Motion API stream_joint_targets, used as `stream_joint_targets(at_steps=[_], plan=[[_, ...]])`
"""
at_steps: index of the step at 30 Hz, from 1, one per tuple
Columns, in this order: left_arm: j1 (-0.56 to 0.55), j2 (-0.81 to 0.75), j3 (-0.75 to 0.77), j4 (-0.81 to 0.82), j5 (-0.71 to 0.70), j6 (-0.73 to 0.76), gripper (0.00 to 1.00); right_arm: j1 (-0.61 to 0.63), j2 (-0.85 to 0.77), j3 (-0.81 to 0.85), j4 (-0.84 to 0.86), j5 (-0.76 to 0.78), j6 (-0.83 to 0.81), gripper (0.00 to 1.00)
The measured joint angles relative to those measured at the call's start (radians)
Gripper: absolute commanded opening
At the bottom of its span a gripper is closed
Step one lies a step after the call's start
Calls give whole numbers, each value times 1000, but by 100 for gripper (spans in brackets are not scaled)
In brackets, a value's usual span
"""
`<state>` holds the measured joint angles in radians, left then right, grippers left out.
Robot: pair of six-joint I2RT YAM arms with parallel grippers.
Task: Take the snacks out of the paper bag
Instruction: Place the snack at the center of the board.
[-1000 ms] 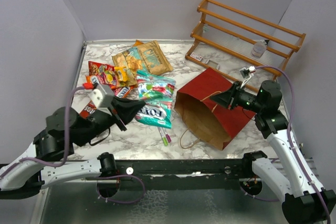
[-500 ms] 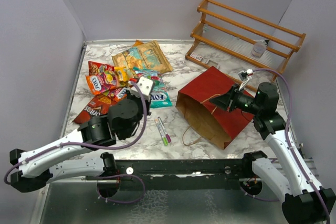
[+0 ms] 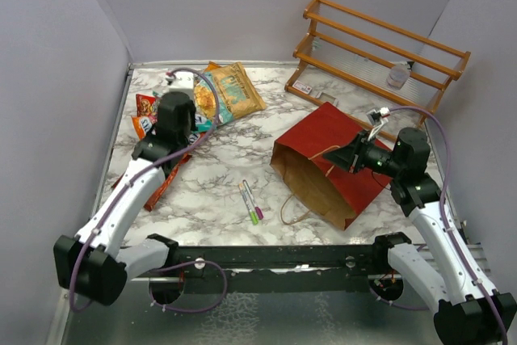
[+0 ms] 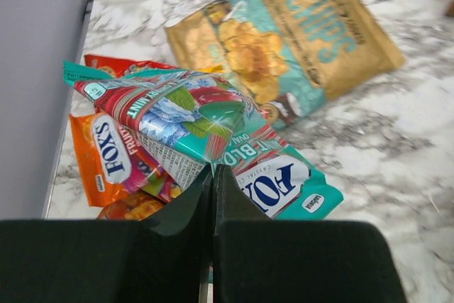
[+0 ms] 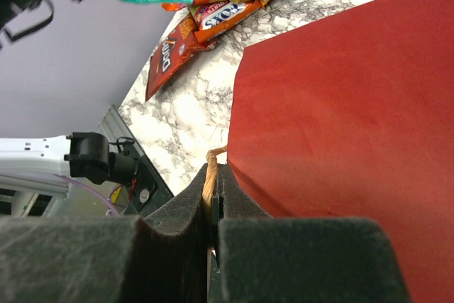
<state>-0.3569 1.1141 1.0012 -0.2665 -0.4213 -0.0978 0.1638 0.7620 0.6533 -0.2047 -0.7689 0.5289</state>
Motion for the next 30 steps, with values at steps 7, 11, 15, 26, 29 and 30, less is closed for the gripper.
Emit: stream_joint_targets(at_steps=[7,11,15,26,29,30], plan=[[189,284,154,132,68,-50,0,0,-19,28,-25,2,-3,1],[219,410,232,159,88,-49,0,0,-26,62,-49,7,-9,1],[283,481,242,189,152,-64,0,0,-46,85,-69,25,-18,1],[356,613,253,156,239,-103,29,0,-30,84,-72,25,-7,1],[355,612,253,146,253,-116,46,0,-31,87,-82,25,-12,1],[355,610,253,145,254,-118,52,0,-31,92,-90,26,-16,1]])
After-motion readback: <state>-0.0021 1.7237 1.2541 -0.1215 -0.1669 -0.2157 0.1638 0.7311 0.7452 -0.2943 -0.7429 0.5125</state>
